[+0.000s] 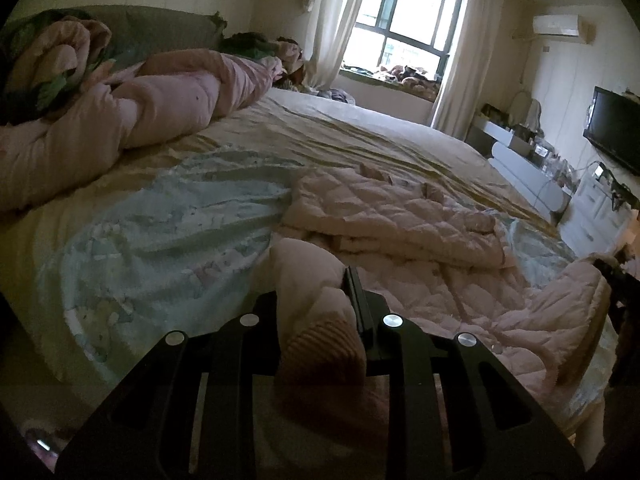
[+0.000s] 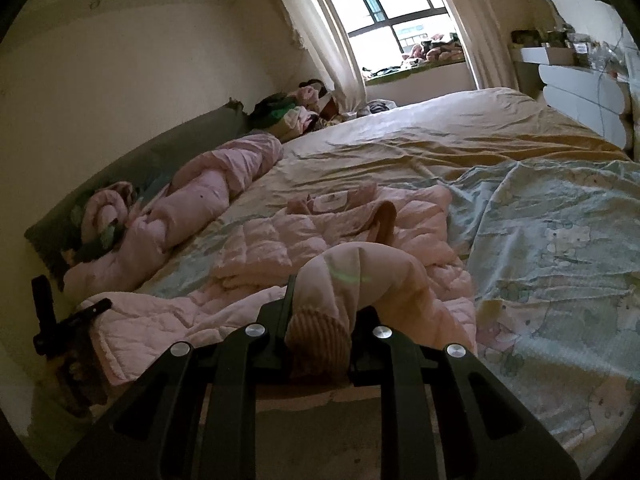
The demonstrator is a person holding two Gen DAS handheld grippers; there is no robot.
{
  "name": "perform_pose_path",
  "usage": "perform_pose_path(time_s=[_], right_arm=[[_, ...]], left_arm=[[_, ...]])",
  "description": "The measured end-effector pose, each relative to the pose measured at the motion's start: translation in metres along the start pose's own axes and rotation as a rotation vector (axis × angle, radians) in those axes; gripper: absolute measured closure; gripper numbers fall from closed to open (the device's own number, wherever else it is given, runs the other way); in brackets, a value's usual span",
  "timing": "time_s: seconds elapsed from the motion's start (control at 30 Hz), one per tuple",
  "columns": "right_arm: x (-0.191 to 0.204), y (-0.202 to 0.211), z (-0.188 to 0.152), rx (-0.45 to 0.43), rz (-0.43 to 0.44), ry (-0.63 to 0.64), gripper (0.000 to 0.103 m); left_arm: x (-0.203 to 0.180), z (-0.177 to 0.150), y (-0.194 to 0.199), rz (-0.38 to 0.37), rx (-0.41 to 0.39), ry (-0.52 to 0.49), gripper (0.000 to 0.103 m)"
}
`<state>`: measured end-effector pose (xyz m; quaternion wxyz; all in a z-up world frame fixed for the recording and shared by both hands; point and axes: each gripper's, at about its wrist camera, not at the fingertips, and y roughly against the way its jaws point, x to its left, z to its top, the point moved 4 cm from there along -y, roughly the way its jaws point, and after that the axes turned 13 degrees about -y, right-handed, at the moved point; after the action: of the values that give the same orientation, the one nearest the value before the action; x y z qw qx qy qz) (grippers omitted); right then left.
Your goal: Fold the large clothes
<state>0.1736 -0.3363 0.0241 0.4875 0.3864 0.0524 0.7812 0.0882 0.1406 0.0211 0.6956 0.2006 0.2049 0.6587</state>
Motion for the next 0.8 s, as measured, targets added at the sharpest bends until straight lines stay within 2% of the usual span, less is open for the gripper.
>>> perform_pose_path(time_s=[0.27, 0.8], right_arm=[[0.000, -0.010, 0.015, -0.027, -0.015, -0.002, 0.086], [0.011, -0.016, 0.058, -0.111, 0.010, 0.006, 0.086]], left_arm=[[0.004, 0.021, -0.009, -0.005, -0.023, 0.018, 0.087], [0.017, 0.061, -0.026, -0.023, -0.055, 0.070, 0.086]])
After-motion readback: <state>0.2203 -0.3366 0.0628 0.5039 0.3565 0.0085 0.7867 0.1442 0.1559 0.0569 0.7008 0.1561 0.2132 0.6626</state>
